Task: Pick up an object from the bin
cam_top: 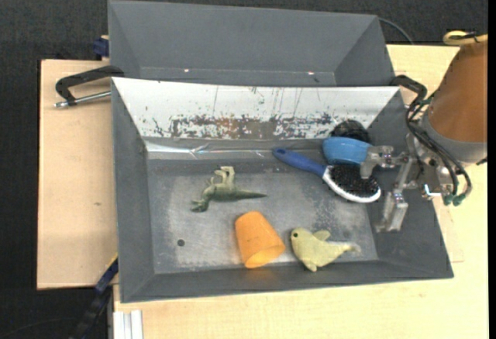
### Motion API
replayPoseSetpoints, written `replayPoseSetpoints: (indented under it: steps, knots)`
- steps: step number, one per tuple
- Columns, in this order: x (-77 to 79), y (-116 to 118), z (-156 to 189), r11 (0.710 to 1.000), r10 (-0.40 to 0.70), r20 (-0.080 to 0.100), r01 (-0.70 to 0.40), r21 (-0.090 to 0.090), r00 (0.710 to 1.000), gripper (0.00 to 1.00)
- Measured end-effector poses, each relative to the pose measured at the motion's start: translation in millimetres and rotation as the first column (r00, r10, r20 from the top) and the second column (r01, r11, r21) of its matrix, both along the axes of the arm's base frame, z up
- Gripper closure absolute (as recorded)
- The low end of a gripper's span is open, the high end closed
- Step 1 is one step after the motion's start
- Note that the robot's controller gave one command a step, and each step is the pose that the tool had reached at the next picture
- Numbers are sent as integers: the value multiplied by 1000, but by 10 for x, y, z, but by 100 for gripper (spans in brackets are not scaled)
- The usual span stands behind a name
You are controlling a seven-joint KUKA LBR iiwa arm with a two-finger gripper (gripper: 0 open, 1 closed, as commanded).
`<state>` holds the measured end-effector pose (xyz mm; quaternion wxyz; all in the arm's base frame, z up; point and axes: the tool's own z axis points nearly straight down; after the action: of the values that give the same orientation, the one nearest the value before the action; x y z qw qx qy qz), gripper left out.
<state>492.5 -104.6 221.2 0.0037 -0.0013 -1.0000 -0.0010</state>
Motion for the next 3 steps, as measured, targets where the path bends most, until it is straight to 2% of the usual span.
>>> replayPoseSetpoints:
  steps: [1, 2, 3]
  knots:
    - [747, -452, -703, 983, -185, 14, 185, 1, 983, 0]
    - [878, -359, -1030, 966, -260, 25, 260, -1, 965, 0]
    - [876, -319, -1115, 933, -361, 28, 361, 1, 932, 0]
